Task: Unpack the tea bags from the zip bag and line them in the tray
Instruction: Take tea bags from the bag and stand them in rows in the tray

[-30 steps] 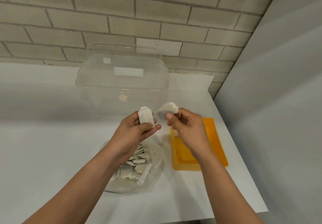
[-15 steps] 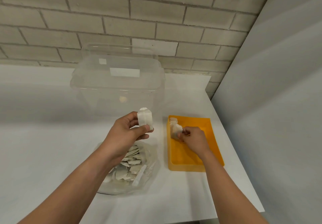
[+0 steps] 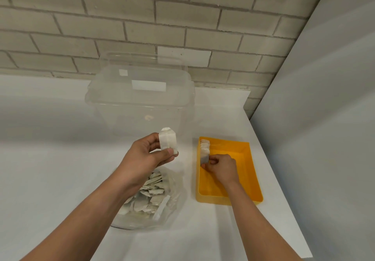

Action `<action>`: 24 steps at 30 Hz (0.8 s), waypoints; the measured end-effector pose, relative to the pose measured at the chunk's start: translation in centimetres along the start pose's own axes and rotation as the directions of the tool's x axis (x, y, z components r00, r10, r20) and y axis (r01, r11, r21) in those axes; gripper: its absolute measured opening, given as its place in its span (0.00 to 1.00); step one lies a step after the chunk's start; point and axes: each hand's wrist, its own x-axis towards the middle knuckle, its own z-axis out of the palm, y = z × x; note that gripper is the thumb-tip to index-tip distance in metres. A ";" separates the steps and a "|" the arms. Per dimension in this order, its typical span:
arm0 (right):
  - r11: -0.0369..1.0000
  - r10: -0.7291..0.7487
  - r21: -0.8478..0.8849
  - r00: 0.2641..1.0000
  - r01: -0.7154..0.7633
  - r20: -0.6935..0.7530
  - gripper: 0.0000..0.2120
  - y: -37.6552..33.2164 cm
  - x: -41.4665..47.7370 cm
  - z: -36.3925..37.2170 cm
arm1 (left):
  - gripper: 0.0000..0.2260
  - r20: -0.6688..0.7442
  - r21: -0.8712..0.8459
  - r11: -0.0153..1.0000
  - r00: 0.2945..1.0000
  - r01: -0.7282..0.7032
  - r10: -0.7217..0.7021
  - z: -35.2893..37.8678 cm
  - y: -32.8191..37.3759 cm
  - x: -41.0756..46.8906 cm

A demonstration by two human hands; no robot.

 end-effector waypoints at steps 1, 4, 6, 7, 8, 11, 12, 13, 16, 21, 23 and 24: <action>1.000 -0.010 -0.004 1.000 0.010 0.007 0.09 0.0 0.0 0.1 | 0.12 0.003 -0.005 1.000 1.000 -0.001 0.001 0.1 0.0 0.0; 0.999 -0.024 -0.027 1.000 0.024 0.004 0.06 0.1 0.2 0.3 | 0.13 0.006 -0.021 1.000 1.000 -0.004 0.005 0.3 0.1 0.1; 0.998 -0.031 -0.047 1.000 0.030 -0.004 0.05 0.2 0.2 0.3 | 0.13 0.015 0.000 1.000 1.000 -0.009 0.009 0.5 0.1 0.0; 0.998 -0.030 -0.060 1.000 0.030 -0.002 0.04 0.0 0.1 0.3 | 0.12 0.024 0.021 1.000 1.000 -0.011 0.010 0.6 0.1 0.0; 0.997 -0.035 -0.068 0.999 0.035 0.003 0.03 0.2 0.3 0.4 | 0.12 0.031 0.045 0.999 0.999 -0.013 0.012 0.8 0.1 0.0; 0.996 -0.041 -0.076 0.999 0.042 0.023 0.10 -0.1 -0.1 -0.3 | 0.10 0.042 0.126 0.992 0.999 -0.023 0.018 1.0 0.0 0.0; 0.997 -0.048 -0.066 0.999 0.049 0.009 0.11 -0.1 -0.2 -0.7 | 0.10 0.043 0.159 0.987 0.999 -0.026 0.020 1.0 0.0 0.0; 0.998 -0.044 -0.052 0.999 0.043 -0.020 0.08 -0.6 -0.6 -1.3 | 0.10 0.043 0.199 0.979 0.999 -0.032 0.024 1.0 -0.1 0.1; 0.992 -0.035 0.118 0.992 0.050 -0.124 0.13 -2.3 -2.2 -3.3 | 0.10 0.037 0.329 0.943 0.998 -0.058 0.048 1.2 -0.3 0.3; 0.777 -0.134 0.625 0.989 0.070 0.055 0.10 -6.9 -6.4 -6.3 | 0.14 0.060 0.434 0.894 0.994 -0.112 0.095 2.5 -0.6 0.7; 0.759 -0.221 0.646 0.964 0.076 0.147 0.11 -7.7 -7.4 -7.0 | 0.15 0.093 0.458 0.878 0.990 -0.140 0.110 3.0 -0.9 1.0; 0.776 -0.248 0.623 0.955 0.095 0.164 0.09 -7.9 -7.7 -7.3 | 0.15 0.107 0.469 0.869 0.987 -0.154 0.117 3.2 -1.1 1.1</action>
